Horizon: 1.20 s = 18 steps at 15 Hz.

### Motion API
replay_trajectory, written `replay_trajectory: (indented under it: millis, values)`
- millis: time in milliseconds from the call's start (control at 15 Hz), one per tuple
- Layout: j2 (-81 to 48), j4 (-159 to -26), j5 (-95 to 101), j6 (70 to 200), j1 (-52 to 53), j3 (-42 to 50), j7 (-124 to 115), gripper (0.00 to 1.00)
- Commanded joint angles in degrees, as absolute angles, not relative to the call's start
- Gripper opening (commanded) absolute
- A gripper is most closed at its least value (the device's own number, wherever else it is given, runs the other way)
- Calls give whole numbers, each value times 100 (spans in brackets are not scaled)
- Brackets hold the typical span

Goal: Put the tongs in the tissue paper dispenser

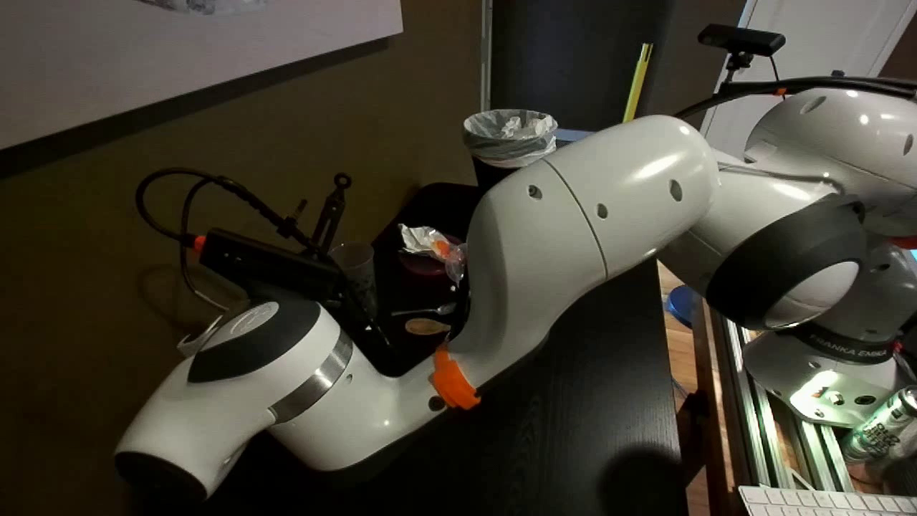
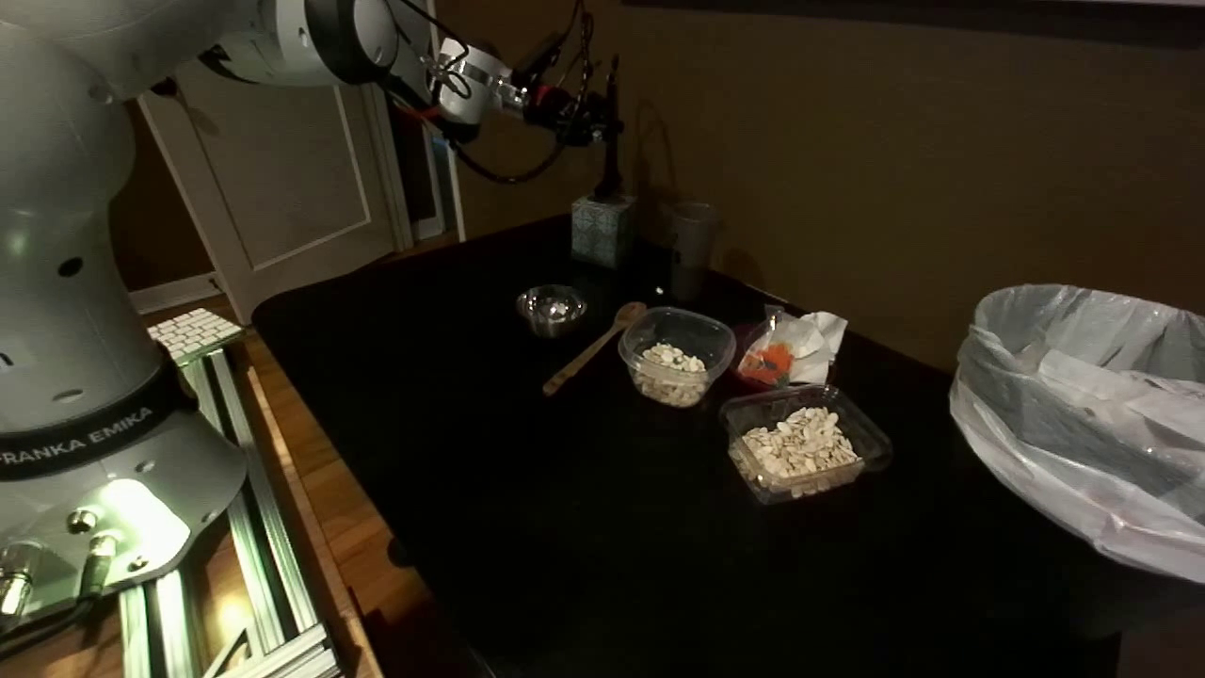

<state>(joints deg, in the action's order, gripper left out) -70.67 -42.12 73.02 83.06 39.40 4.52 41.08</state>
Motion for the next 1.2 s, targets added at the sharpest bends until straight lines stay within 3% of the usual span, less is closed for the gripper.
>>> replay_trajectory:
  millis: [0,533,1133]
  values:
    - [-7521,-3878,7529,8241,4021,647,4379,9]
    - [-7260,-4288,7453,7090,4243,569,6264,9]
    - [-7604,-3553,7597,7566,4356,759,6468,9]
